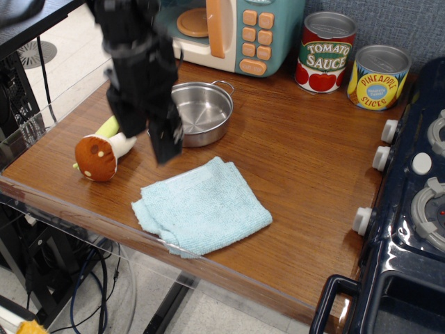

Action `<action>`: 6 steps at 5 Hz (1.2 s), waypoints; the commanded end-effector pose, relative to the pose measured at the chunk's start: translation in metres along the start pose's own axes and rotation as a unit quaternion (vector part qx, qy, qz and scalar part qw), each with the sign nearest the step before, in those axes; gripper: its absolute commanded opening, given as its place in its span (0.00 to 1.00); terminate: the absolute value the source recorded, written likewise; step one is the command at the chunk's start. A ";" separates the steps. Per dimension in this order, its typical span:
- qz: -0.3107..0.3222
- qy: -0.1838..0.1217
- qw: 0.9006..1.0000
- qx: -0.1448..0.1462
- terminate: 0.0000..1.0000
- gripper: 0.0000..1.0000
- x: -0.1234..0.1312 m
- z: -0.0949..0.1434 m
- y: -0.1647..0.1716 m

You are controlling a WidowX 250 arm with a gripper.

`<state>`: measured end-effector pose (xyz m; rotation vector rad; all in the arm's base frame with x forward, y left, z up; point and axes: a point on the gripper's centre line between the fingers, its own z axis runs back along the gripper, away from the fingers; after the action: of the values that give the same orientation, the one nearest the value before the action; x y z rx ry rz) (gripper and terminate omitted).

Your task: Move the blue towel in front of the cans

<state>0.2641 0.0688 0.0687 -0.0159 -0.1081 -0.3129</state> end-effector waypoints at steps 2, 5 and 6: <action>-0.069 0.018 0.997 -0.013 0.00 1.00 -0.026 -0.054 -0.025; -0.061 -0.006 0.998 0.006 0.00 1.00 0.017 -0.066 -0.033; -0.054 -0.020 0.998 -0.002 0.00 1.00 0.041 -0.065 -0.034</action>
<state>0.3026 0.0219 0.0095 -0.0170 -0.1505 -0.4075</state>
